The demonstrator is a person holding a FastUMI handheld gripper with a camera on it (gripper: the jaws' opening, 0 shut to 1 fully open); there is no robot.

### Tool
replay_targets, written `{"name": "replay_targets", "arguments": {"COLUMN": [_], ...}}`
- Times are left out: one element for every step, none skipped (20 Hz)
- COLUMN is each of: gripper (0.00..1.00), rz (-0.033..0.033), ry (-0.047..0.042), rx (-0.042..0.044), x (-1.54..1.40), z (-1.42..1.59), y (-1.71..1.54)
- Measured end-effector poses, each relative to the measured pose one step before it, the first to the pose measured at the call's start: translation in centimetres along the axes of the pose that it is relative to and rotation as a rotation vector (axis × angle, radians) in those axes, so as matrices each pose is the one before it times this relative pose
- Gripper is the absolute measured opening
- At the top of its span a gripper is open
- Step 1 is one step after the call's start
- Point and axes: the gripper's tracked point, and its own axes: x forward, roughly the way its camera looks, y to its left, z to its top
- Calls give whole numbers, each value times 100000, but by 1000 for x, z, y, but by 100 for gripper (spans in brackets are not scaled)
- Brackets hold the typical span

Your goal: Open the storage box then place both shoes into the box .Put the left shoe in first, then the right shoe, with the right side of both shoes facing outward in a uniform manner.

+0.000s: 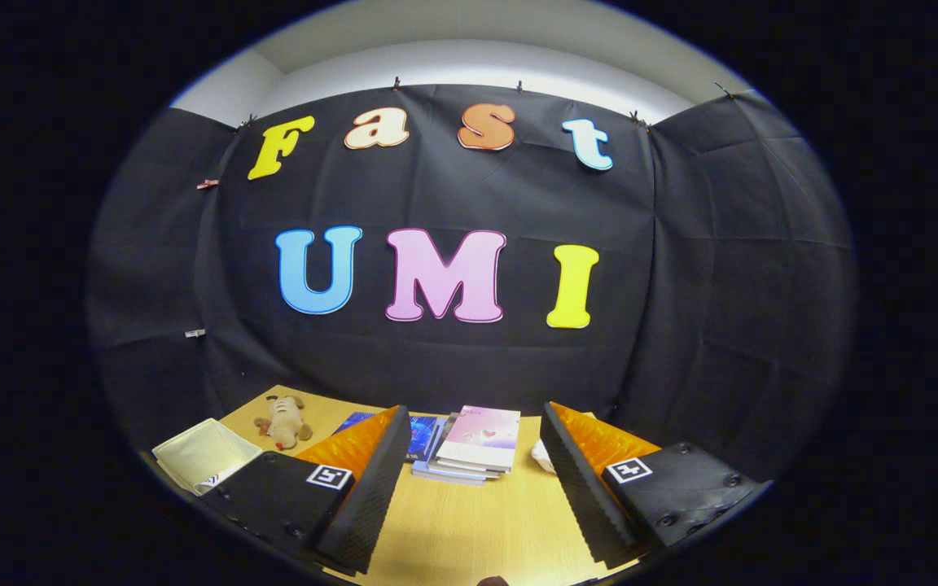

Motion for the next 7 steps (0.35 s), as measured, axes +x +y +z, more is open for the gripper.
{"name": "replay_targets", "arguments": {"gripper": [97, 97, 97, 97, 97, 97, 97], "rz": [593, 561, 618, 653, 683, 1138, 1579], "ry": [-594, -589, -596, -1221, -641, -350, 46], "rx": [521, 199, -45, -665, -866, -122, 242], "x": [-163, -146, -43, 28, -76, -128, -213], "z": [422, 182, 259, 311, 73, -10, -87], "y": [-432, -304, -465, -417, -419, -258, -67]}}
